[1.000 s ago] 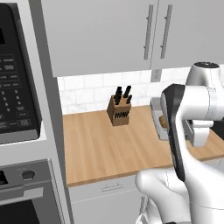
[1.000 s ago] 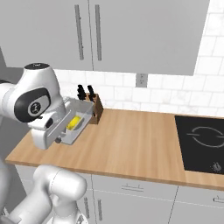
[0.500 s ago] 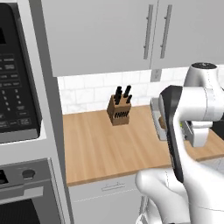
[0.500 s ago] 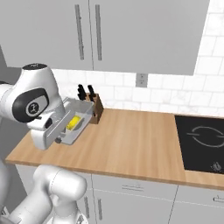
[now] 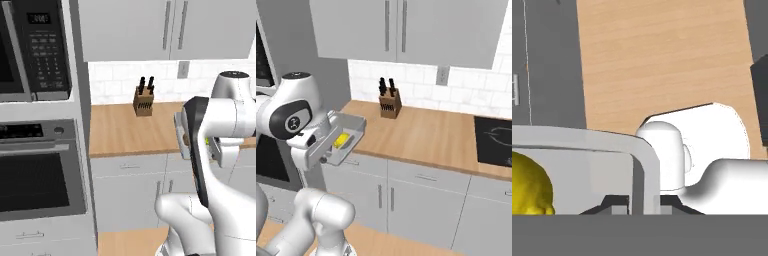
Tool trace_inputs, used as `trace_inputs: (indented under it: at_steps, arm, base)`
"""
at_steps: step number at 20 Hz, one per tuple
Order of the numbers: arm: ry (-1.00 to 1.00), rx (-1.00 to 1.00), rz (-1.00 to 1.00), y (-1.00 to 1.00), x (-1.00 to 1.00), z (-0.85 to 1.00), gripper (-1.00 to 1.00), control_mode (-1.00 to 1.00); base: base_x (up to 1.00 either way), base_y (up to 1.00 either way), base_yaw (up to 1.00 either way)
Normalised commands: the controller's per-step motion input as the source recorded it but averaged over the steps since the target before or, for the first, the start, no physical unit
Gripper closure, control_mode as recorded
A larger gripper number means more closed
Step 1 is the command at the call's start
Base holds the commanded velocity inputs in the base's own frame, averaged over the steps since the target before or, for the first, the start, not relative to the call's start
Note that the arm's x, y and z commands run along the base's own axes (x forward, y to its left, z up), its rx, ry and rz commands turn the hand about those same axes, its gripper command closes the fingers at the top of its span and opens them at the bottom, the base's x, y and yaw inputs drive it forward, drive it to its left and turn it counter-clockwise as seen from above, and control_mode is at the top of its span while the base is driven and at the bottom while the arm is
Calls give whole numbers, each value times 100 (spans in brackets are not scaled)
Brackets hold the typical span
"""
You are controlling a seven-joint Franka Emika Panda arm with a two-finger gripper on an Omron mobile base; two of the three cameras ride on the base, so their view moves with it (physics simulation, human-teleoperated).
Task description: Take the meat container that has the chicken drumstick and place it on the second highest rack of the freezer. Then take the vegetable container that has the sweet potato and lemon and place it on the highest rack of the freezer.
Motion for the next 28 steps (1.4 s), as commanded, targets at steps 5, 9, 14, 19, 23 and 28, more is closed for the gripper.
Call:
trace_inputs:
  at_steps: [5,9,14,19,23,28]
  arm:
    - [0,0,0,0,0,0,100,100]
    - [0,0,0,0,0,0,100,100]
    - [0,0,0,0,0,0,100,100]
    - [0,0,0,0,0,0,100,100]
    - [0,0,0,0,0,0,100,100]
    - [0,0,0,0,0,0,100,100]
  base:
    - [-30,13,100]
    - [-2,43,90]
    - [44,96,60]
    - [94,100,36]
    - [100,100,19]
    - [100,100,8]
